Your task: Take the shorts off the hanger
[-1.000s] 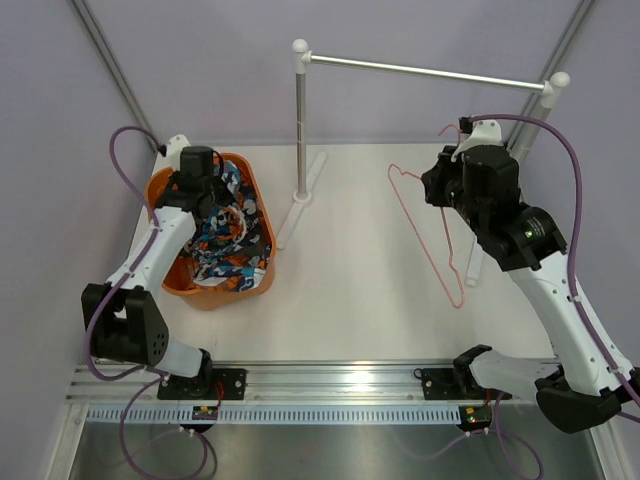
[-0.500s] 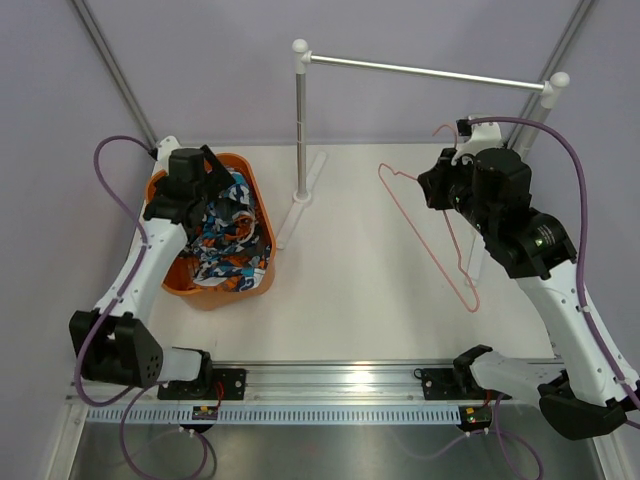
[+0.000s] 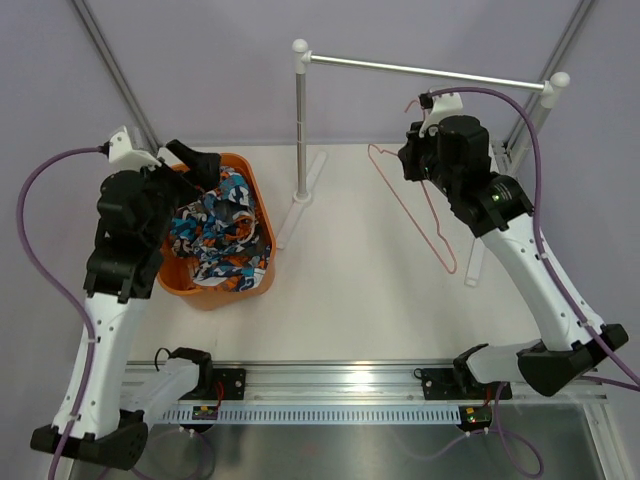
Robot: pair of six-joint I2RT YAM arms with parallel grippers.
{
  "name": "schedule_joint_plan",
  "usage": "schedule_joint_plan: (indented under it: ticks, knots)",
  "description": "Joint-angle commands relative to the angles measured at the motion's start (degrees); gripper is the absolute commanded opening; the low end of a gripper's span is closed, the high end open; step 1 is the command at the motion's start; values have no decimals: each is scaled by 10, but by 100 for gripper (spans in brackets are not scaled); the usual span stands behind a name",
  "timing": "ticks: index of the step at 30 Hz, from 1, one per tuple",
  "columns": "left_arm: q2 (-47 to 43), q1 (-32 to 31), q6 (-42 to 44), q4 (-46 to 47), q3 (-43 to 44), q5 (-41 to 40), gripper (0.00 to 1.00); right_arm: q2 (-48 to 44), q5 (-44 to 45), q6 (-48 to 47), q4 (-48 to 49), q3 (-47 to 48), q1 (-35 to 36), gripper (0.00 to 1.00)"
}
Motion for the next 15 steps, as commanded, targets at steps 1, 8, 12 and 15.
schedule_joint_plan:
  ticks: [1, 8, 12, 15]
  knots:
    - [-46, -8, 26, -4, -12, 42, 99, 31, 62, -15, 47, 83, -4, 0]
    - [-121, -8, 66, -29, -53, 30, 99, 95, 92, -2, 70, 148, -16, 0]
    - [-137, -8, 74, -30, -81, 38, 99, 114, 109, 7, 92, 161, -25, 0]
    - [-141, -8, 84, -31, -91, 38, 99, 132, 114, 11, 100, 180, -34, 0]
